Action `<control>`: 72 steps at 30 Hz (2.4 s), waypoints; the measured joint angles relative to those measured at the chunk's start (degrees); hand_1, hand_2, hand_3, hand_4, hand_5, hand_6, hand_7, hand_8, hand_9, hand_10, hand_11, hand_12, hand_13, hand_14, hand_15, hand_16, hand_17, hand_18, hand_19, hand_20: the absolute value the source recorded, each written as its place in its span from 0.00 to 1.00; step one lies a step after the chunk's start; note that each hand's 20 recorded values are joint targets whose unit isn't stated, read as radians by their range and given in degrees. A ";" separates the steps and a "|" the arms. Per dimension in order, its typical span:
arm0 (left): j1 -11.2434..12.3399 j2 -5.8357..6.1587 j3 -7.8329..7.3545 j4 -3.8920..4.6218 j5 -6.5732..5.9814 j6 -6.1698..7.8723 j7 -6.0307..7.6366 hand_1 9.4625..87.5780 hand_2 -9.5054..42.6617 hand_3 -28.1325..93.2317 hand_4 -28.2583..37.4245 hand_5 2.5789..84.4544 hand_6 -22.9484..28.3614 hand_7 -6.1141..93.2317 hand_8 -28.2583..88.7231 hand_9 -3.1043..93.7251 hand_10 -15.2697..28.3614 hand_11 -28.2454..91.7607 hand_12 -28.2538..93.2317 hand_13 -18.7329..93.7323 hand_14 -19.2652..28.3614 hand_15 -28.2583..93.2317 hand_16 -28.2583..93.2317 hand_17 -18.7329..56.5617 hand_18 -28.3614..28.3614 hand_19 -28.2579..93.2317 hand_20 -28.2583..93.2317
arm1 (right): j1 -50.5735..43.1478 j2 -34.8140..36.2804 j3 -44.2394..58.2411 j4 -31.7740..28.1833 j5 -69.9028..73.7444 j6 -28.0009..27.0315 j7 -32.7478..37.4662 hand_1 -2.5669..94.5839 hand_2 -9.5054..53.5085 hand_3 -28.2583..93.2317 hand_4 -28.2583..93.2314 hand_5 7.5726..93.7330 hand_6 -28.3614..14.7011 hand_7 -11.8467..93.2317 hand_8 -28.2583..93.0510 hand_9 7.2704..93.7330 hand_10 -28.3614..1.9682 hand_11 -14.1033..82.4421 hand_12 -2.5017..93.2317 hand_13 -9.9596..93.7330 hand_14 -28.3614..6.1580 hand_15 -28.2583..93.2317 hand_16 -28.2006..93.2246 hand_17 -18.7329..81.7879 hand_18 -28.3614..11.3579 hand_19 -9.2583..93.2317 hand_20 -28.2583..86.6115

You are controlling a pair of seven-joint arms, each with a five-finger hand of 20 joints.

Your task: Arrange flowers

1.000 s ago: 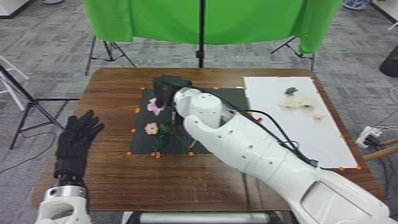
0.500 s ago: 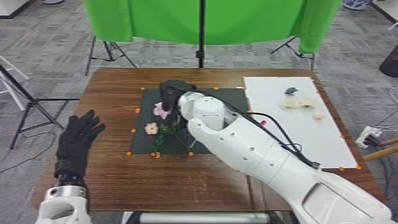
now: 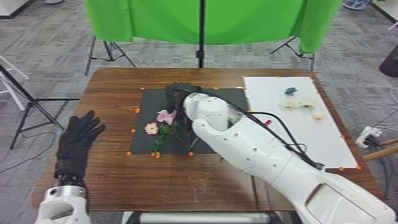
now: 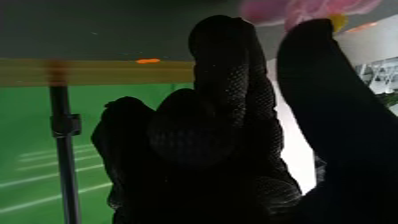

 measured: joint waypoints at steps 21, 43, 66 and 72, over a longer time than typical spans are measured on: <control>2.90 -2.22 -2.30 -1.09 0.15 -1.09 -0.88 0.11 0.54 0.69 0.00 0.41 0.58 0.12 0.19 0.42 0.68 0.37 0.28 0.42 0.80 0.45 0.20 0.27 0.75 0.36 0.38 | -27.66 30.88 37.07 -40.46 4.53 0.99 9.81 0.39 0.00 0.80 0.08 0.51 0.63 0.26 0.17 0.52 0.37 0.29 0.27 0.77 0.52 0.79 0.49 0.70 0.31 1.00 0.72; 2.21 -2.25 -2.19 -1.03 0.94 -2.87 -3.42 0.11 0.53 0.70 0.00 0.42 0.57 0.13 0.19 0.43 0.68 0.37 0.29 0.42 0.80 0.45 0.21 0.27 0.75 0.36 0.38 | -46.05 32.18 48.04 -28.30 -1.93 8.20 15.46 0.47 0.00 0.82 0.08 0.55 0.67 0.30 0.16 0.58 0.42 0.34 0.27 0.80 0.59 0.81 0.48 0.74 0.36 1.00 0.72; 2.50 -2.30 -2.27 -1.08 1.24 -4.34 -4.21 0.12 0.51 0.70 0.00 0.43 0.58 0.13 0.19 0.43 0.68 0.37 0.29 0.43 0.81 0.45 0.21 0.27 0.75 0.36 0.38 | -45.92 32.49 48.33 -30.40 0.46 9.48 16.66 0.49 0.00 0.83 0.07 0.48 0.73 0.29 0.15 0.61 0.45 0.35 0.26 0.83 0.63 0.80 0.49 0.75 0.37 1.00 0.73; 2.50 -2.30 -2.34 -1.08 1.34 -4.67 -4.40 0.12 0.51 0.70 0.00 0.43 0.58 0.13 0.19 0.43 0.68 0.37 0.29 0.43 0.81 0.45 0.21 0.27 0.75 0.36 0.38 | -44.31 32.41 47.81 -27.06 0.14 8.88 16.83 0.55 0.00 0.79 0.05 0.62 0.74 0.33 0.19 0.72 0.57 0.34 0.32 0.87 0.69 0.79 0.49 0.78 0.40 1.00 0.74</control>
